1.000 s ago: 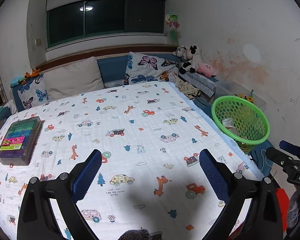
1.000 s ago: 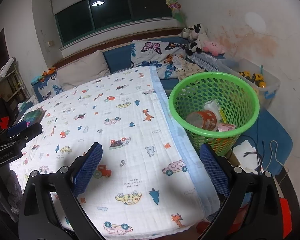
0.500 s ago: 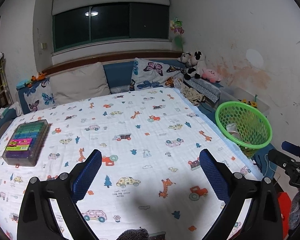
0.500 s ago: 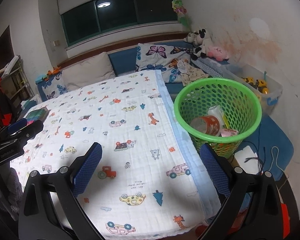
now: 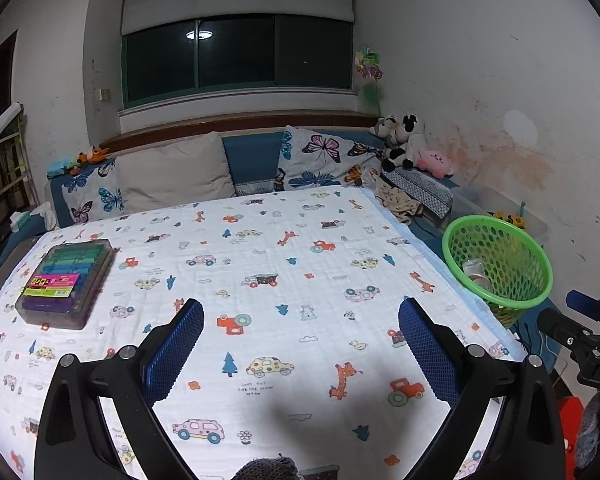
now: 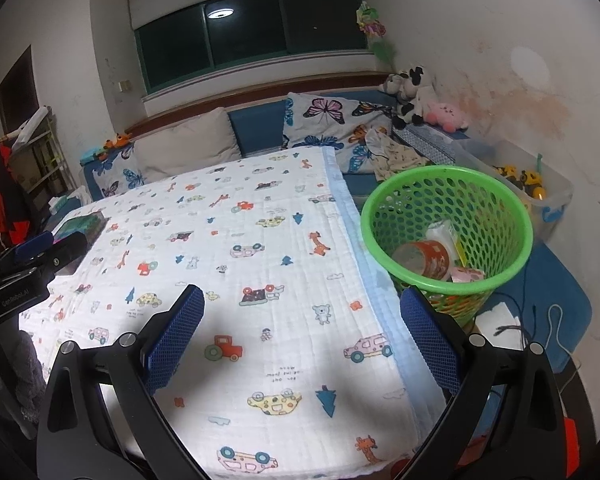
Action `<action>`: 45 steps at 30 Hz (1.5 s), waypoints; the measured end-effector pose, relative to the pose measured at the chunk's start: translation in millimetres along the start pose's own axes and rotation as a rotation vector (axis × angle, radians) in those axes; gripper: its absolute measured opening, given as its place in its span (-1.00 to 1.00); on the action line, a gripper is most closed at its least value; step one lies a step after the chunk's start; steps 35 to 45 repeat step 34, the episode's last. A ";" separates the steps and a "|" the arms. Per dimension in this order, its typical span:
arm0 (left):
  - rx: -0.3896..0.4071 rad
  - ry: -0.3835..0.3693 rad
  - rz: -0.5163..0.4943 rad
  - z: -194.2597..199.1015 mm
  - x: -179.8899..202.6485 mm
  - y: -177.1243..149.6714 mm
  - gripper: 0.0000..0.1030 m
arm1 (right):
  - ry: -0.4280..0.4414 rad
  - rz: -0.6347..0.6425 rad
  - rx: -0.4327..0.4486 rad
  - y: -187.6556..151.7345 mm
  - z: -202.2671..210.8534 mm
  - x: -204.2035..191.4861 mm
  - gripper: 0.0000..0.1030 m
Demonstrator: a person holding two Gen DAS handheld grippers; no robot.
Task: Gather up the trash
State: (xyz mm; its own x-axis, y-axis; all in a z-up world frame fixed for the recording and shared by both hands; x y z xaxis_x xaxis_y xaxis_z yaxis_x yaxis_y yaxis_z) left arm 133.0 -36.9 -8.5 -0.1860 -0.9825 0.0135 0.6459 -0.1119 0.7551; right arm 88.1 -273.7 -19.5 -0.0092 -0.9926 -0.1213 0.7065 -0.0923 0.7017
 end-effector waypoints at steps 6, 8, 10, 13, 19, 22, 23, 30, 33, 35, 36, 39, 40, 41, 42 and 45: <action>-0.004 -0.003 -0.002 0.0 -1.0 -2.1 0.84 | 0.006 0.000 -0.003 -0.5 -1.2 -1.6 0.89; -0.005 -0.002 0.001 0.0 -0.9 -3.0 0.84 | 0.005 0.000 -0.005 -1.6 -2.2 -2.4 0.90; -0.005 0.000 0.001 -0.1 -1.3 -4.1 0.84 | 0.007 0.002 -0.006 -2.4 -3.2 -3.1 0.90; -0.005 0.000 0.002 -0.7 -1.8 -4.2 0.84 | 0.007 0.005 -0.007 -2.8 -4.1 -4.8 0.90; -0.003 0.001 -0.001 -0.5 -1.2 -4.2 0.84 | 0.011 0.004 -0.008 -3.4 -3.7 -5.9 0.90; 0.003 -0.003 0.004 -0.1 -2.0 -3.5 0.84 | 0.010 0.007 -0.010 -3.9 -4.7 -6.6 0.90; 0.004 -0.002 0.005 -0.2 -2.7 -3.4 0.84 | 0.010 0.007 -0.010 -4.1 -4.8 -6.9 0.90; -0.009 0.008 0.026 -4.9 -7.3 -3.1 0.84 | 0.012 0.006 -0.012 -4.5 -6.1 -7.3 0.90; -0.011 0.015 0.029 -6.5 -8.5 -4.3 0.84 | 0.015 0.006 -0.016 -5.5 -7.8 -7.4 0.90; -0.012 0.017 0.030 -7.0 -8.9 -4.5 0.84 | 0.014 0.006 -0.016 -6.0 -8.5 -7.5 0.90; -0.012 0.017 0.030 -7.0 -8.9 -4.5 0.84 | 0.014 0.006 -0.016 -6.0 -8.5 -7.5 0.90; -0.012 0.017 0.030 -7.0 -8.9 -4.5 0.84 | 0.014 0.006 -0.016 -6.0 -8.5 -7.5 0.90; -0.012 0.017 0.030 -7.0 -8.9 -4.5 0.84 | 0.014 0.006 -0.016 -6.0 -8.5 -7.5 0.90; -0.012 0.017 0.030 -7.0 -8.9 -4.5 0.84 | 0.014 0.006 -0.016 -6.0 -8.5 -7.5 0.90; -0.012 0.017 0.030 -7.0 -8.9 -4.5 0.84 | 0.014 0.006 -0.016 -6.0 -8.5 -7.5 0.90; -0.012 0.017 0.030 -7.0 -8.9 -4.5 0.84 | 0.014 0.006 -0.016 -6.0 -8.5 -7.5 0.90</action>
Point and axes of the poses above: each gripper's, at about its wrist camera, not at the fingertips, and z roughly against the way its jaws point, x to its right, y to its top, the point moved 5 cm from there along -z, roughly the way its jaws point, and after that the axes turned 10 degrees about -x, right-handed, at the moved point
